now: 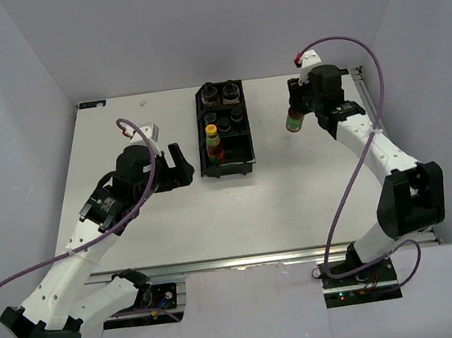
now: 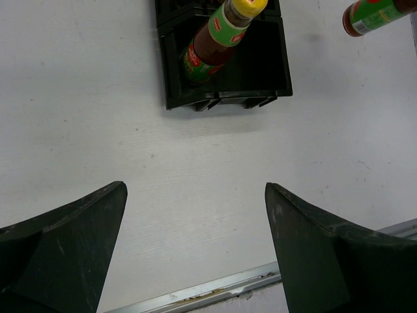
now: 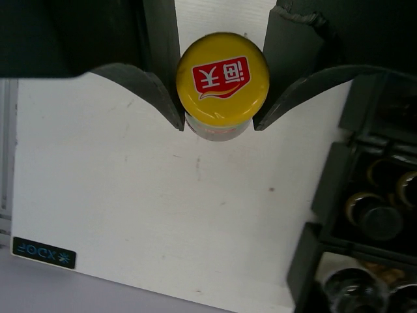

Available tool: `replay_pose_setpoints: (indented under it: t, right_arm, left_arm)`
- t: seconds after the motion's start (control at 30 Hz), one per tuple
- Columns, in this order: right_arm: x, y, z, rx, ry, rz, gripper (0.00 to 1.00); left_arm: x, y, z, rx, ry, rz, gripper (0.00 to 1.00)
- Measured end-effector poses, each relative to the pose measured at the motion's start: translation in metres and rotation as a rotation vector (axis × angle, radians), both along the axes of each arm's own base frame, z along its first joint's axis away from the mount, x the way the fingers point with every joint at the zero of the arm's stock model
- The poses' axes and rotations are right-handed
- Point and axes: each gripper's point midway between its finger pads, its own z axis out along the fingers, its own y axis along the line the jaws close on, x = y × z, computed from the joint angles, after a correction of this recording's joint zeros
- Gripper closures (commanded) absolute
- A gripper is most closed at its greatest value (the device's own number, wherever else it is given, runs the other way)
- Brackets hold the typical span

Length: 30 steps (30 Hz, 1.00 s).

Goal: Organize the condiment bottles

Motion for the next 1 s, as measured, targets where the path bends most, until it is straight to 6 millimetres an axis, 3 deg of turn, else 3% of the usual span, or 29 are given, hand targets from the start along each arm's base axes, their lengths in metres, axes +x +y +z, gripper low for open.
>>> replay_pose_setpoints:
  t: [0.27, 0.4, 0.53, 0.67, 1.0]
  right_arm:
    - [-0.058, 0.084, 0.048, 0.086, -0.074, 0.215, 0.92]
    - [-0.085, 0.127, 0.057, 0.105, -0.085, 0.33, 0.92]
    - [-0.095, 0.159, 0.043, 0.095, -0.052, 0.4, 0.92]
    - [-0.098, 0.179, 0.021, 0.063, -0.015, 0.433, 0.92]
    - [-0.079, 0.198, 0.003, 0.049, -0.044, 0.454, 0.92]
  left_arm:
    - [0.015, -0.016, 0.001, -0.001, 0.035, -0.013, 0.02]
    - [0.014, -0.019, 0.0, -0.017, 0.047, -0.023, 0.02]
    - [0.014, -0.02, 0.0, -0.027, 0.052, -0.019, 0.02]
    - [0.013, -0.02, 0.0, -0.029, 0.057, -0.016, 0.02]
    - [0.012, -0.019, 0.006, -0.031, 0.054, -0.015, 0.02]
